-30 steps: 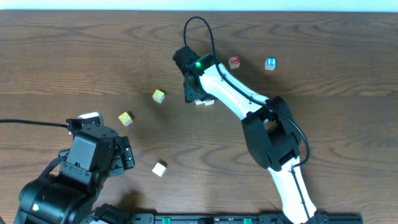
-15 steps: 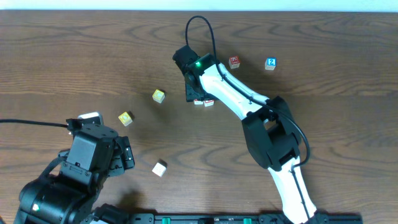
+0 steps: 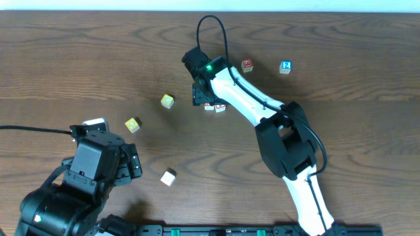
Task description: Spell out Ai2
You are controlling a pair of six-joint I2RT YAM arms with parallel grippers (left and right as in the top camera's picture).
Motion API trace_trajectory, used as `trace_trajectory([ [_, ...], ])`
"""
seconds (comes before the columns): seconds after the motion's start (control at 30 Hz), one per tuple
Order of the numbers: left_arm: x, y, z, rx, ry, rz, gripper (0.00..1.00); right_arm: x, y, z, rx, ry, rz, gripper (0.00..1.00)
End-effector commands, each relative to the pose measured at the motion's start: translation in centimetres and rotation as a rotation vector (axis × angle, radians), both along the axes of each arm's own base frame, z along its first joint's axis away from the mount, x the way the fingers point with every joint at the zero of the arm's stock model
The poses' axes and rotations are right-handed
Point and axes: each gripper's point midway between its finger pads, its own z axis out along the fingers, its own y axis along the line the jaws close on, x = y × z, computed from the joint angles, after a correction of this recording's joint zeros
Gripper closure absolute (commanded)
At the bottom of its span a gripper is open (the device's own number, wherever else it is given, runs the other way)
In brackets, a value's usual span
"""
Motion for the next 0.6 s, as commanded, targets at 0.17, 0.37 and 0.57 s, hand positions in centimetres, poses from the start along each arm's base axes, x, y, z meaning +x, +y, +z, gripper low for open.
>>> trace_trajectory([
  [0.17, 0.1, 0.5, 0.1, 0.02, -0.008, 0.016, 0.05, 1.2, -1.2, 0.0, -0.042, -0.03, -0.018, 0.15],
  [0.37, 0.1, 0.5, 0.1, 0.02, -0.009, 0.017, 0.05, 1.4, -1.9, 1.5, -0.065, -0.018, -0.009, 0.09],
  [0.57, 0.2, 0.4, 0.2, 0.017, -0.014, 0.017, 0.05, 0.3, -0.9, 2.8, -0.075, -0.006, 0.028, 0.01],
])
